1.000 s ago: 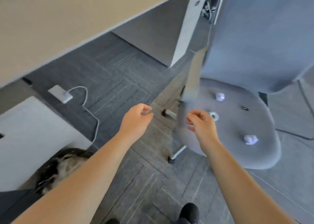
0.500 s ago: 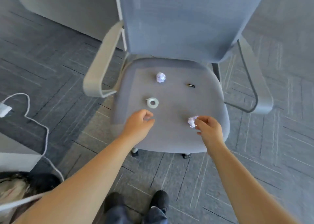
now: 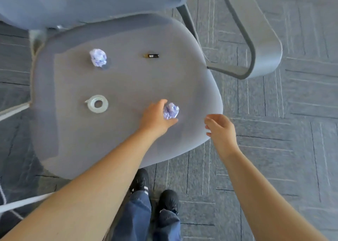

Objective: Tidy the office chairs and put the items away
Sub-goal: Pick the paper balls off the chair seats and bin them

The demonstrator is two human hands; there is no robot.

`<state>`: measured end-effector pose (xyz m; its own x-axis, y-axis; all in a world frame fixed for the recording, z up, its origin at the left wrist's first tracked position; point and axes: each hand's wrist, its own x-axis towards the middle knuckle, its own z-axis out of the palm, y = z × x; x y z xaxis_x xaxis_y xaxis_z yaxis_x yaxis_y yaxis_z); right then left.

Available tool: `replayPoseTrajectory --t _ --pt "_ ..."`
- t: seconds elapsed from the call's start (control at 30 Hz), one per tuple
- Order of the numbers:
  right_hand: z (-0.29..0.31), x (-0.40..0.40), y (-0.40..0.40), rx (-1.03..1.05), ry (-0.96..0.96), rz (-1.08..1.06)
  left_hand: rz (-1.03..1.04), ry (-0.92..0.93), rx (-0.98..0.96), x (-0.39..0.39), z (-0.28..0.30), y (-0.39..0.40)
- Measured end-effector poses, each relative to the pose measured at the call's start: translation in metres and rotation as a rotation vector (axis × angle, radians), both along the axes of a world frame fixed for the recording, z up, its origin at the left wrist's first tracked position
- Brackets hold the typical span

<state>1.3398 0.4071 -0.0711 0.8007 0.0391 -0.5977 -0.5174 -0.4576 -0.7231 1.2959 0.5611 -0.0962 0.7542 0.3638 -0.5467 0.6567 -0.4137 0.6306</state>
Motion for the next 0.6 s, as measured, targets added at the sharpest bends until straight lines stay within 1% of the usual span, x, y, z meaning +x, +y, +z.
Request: replayPoseTrajectory --t 0.1,0.23,0.4,0.6 --pt "-0.007 0.004 -0.001 -0.009 0.014 -0.015 -0.024 -0.033 0.09 0.008 -0.017 -0.002" --pt "-0.005 0.009 0.01 -0.013 0.02 -0.007 0.039 -0.091 0.061 0.01 -0.009 0.011" --pt "0.014 0.013 0.056 0.013 0.021 0.069 0.245 -0.174 0.0 0.003 0.03 0.056" --pt "0.042 0.024 0.151 0.026 0.013 0.221 0.514 -0.156 -0.048 -0.03 0.069 0.142"
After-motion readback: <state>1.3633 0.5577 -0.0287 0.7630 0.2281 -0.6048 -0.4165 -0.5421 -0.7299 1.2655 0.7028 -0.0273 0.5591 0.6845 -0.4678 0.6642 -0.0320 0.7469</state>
